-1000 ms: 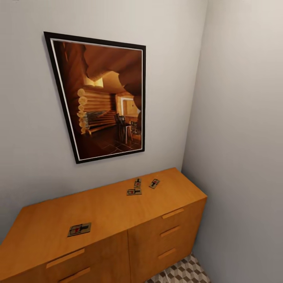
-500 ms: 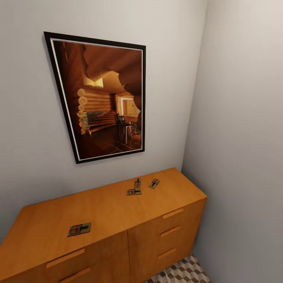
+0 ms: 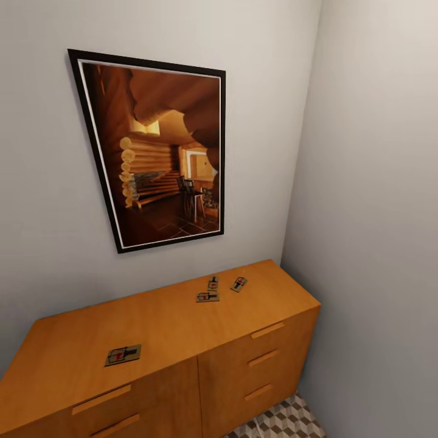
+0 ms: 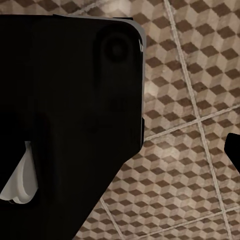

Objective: Take the four mousetraps from the cabinet in the bathroom and place them on the bathroom floor. Make sure all four end up on the same floor surface, and ensure that at least two of them are either under or directly next to the same bathroom sink.

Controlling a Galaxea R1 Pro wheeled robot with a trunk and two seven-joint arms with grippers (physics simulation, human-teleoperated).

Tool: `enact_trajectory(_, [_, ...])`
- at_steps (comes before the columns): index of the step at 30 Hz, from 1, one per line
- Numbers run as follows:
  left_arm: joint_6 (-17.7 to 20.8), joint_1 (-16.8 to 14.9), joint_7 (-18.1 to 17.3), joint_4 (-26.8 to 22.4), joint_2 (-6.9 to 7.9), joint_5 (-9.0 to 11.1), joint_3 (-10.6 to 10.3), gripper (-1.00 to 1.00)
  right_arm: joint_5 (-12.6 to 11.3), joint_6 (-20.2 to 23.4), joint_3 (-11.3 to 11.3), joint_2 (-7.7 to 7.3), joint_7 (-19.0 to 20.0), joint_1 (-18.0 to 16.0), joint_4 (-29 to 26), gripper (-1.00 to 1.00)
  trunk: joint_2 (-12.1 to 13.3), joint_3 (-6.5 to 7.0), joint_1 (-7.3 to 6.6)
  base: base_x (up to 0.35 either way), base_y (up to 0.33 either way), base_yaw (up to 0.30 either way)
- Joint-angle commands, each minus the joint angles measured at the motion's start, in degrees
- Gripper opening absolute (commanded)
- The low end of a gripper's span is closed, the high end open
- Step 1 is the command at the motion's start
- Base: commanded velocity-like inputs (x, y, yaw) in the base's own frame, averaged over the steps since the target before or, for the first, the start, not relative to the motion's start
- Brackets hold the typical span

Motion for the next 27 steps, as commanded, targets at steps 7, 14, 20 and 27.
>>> enact_trajectory(7, [-0.2,0.0,0.0,0.1,-0.04,0.4,0.0,1.00,0.0,-0.2,0.0,-0.05,0.0,0.0,0.0,1.00,0.0,-0.01,0.02,0.000,0.000,0.000])
enact_trajectory(14, [-0.2,0.0,0.0,0.0,-0.03,0.4,0.0,1.00,0.0,-0.2,0.0,-0.02,0.0,0.0,0.0,1.00,0.0,-0.01,0.02,0.000,0.000,0.000])
enact_trajectory(20, [-0.2,0.0,0.0,0.0,-0.02,0.4,0.0,1.00,0.0,-0.1,0.1,-0.01,0.0,0.0,0.0,1.00,0.0,-0.01,0.02,0.000,0.000,0.000])
enact_trajectory(27, [-0.2,0.0,0.0,0.0,-0.09,0.4,0.0,1.00,0.1,-0.1,0.1,-0.02,0.0,0.0,0.0,1.00,0.0,-0.01,0.02,0.000,0.000,0.000])
